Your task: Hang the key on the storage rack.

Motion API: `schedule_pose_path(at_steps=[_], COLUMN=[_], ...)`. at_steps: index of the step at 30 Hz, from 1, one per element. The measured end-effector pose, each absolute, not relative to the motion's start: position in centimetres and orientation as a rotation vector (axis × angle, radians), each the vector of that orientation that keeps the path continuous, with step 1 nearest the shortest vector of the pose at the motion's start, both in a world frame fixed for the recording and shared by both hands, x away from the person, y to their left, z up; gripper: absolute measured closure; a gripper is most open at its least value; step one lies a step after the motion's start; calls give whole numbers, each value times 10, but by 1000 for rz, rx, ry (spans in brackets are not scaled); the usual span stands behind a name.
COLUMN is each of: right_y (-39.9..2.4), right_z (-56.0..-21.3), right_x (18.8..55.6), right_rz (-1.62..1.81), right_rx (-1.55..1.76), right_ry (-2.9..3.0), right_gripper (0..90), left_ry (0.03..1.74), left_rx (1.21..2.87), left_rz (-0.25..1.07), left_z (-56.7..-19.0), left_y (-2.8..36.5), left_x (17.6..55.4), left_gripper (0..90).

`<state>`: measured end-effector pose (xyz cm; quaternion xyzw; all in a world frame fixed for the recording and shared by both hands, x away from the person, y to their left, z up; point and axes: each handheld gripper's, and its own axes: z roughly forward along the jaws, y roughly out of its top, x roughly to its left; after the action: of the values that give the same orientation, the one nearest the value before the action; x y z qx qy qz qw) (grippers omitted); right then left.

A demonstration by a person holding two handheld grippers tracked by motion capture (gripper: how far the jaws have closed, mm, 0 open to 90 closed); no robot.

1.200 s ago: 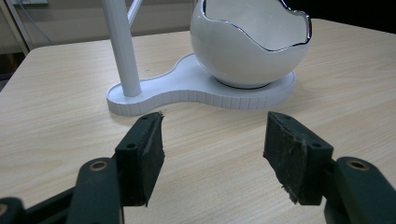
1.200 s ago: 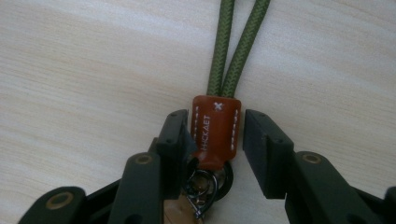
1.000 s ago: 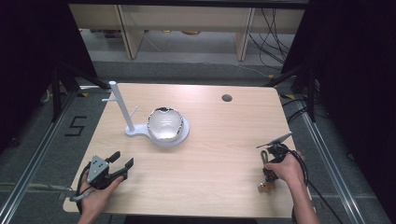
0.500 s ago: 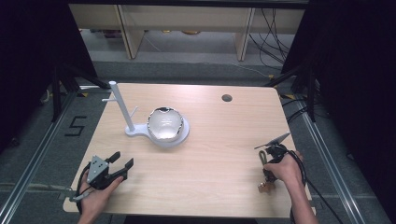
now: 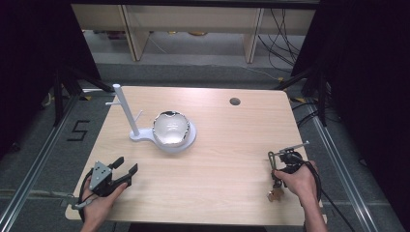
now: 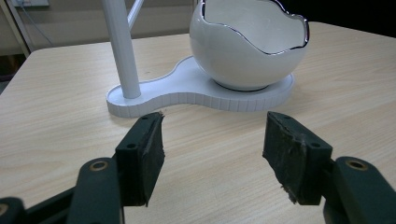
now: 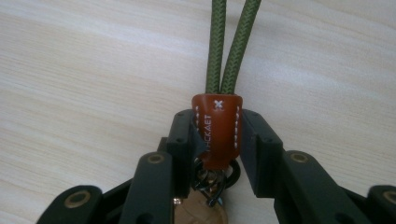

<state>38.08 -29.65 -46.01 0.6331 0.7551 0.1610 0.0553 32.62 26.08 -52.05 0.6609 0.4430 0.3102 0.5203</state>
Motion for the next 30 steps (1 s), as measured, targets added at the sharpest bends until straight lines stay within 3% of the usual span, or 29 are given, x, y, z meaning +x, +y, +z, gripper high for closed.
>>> schedule_pose_path(at_steps=[30], right_y=[-291], right_z=[-469], right_x=[334], right_rz=[988], right_rx=[1578], right_ry=[2049], right_gripper=[679], left_ry=[1069], left_rx=[1565], left_rz=[766], left_z=[-519], left_y=[262], left_x=[325], left_gripper=[371])
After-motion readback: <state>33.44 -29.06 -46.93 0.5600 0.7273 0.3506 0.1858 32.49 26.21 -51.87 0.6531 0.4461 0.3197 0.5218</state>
